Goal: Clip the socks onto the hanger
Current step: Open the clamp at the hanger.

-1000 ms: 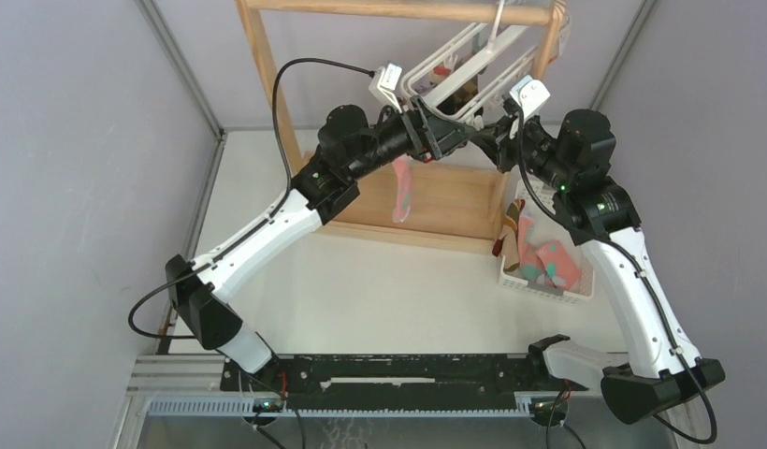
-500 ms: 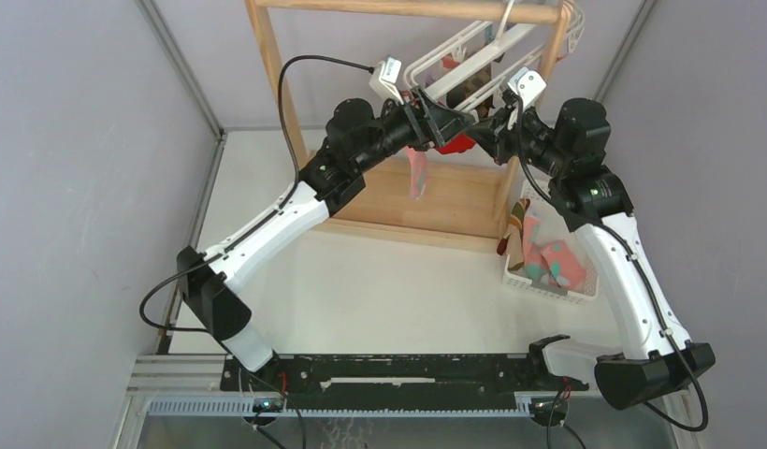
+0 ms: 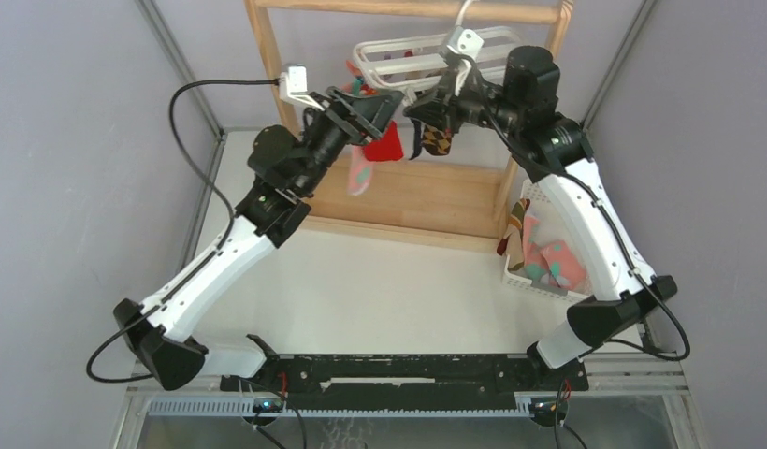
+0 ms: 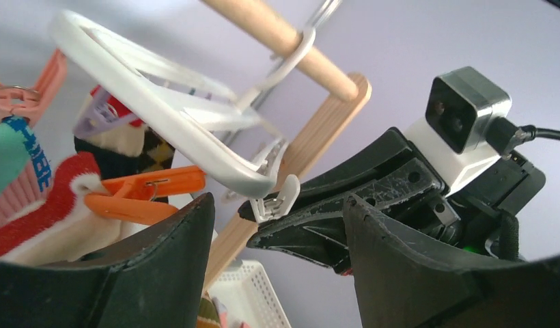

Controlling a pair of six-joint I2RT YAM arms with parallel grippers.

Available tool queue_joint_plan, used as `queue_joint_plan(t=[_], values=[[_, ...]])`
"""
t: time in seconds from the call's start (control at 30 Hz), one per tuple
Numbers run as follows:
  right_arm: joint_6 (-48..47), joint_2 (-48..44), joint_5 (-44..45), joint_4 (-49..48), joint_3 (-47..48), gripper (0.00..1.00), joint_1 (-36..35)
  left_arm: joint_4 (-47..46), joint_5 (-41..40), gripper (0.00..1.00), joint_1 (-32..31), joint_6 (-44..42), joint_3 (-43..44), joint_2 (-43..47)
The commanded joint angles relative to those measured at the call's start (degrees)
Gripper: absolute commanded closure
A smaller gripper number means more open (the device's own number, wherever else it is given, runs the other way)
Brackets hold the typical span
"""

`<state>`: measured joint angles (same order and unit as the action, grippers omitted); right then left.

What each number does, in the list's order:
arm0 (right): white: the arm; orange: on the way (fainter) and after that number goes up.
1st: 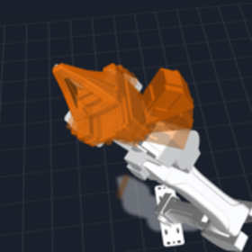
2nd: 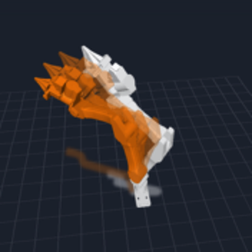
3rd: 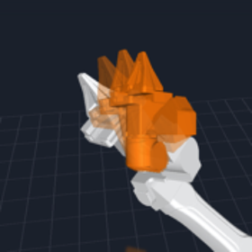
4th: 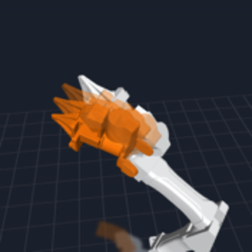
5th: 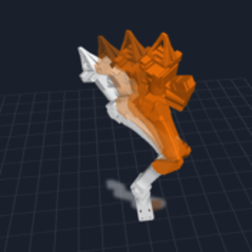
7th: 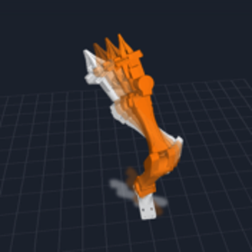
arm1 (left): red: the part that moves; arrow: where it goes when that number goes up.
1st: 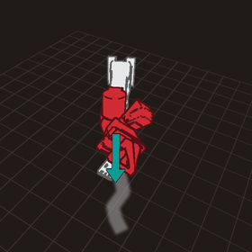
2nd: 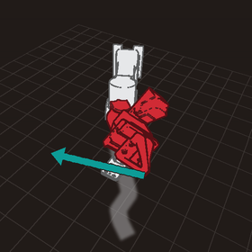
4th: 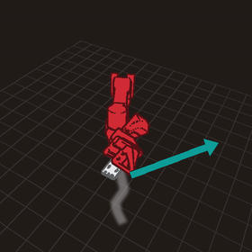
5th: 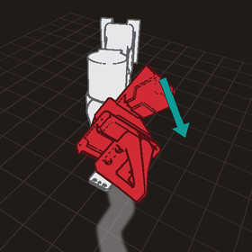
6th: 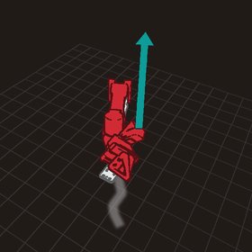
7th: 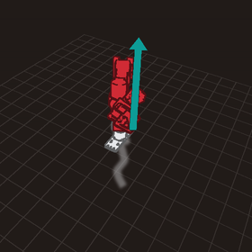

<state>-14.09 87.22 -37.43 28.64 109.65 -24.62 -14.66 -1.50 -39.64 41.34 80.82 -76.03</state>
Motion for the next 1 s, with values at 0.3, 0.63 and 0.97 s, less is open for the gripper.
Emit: queue_joint_plan(t=[0.3, 0.63, 0.97], values=[[0.0, -1.0, 1.6, -5.4, 1.7, 1.0, -2.9, -0.5, 0.9, 0.28, 1.4, -1.4, 1.3, -0.1], [-0.9, -3.9, 2.0, -4.0, -0.8, 1.0, -2.9, 1.0, 4.2, 0.28, -1.2, 0.4, 8.3, -9.4], [-0.5, -10.8, 6.6, -8.1, -10.5, 1.0, -3.9, 2.0, 0.0, 0.31, -1.1, -1.5, 8.8, -8.1]])
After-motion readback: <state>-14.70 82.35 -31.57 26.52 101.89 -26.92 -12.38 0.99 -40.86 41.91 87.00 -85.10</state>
